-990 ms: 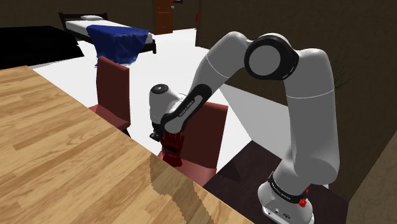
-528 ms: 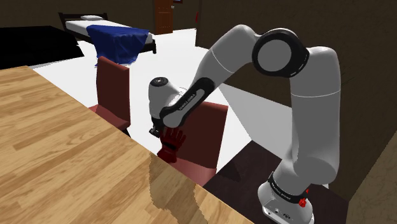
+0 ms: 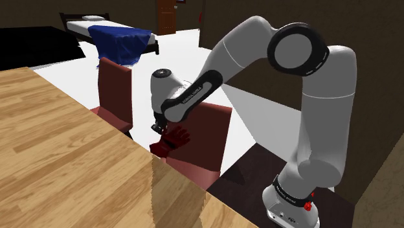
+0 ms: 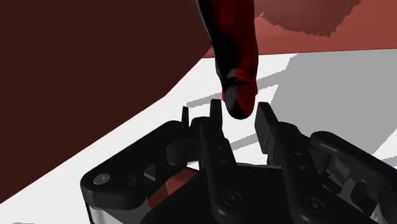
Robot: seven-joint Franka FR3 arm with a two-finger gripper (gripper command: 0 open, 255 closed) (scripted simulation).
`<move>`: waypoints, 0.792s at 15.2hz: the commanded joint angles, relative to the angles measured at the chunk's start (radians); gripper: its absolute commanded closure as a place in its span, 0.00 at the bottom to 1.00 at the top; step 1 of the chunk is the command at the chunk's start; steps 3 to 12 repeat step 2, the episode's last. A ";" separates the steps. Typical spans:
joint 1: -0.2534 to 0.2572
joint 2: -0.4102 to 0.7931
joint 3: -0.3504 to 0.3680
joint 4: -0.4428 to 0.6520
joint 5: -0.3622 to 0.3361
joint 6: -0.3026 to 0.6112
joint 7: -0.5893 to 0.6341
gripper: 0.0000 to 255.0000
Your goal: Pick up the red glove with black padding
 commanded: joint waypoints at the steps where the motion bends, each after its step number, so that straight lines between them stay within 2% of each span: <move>1: -0.002 -0.017 0.005 0.002 0.009 -0.017 -0.007 1.00; 12: -0.002 -0.017 0.005 0.002 0.009 -0.017 -0.007 1.00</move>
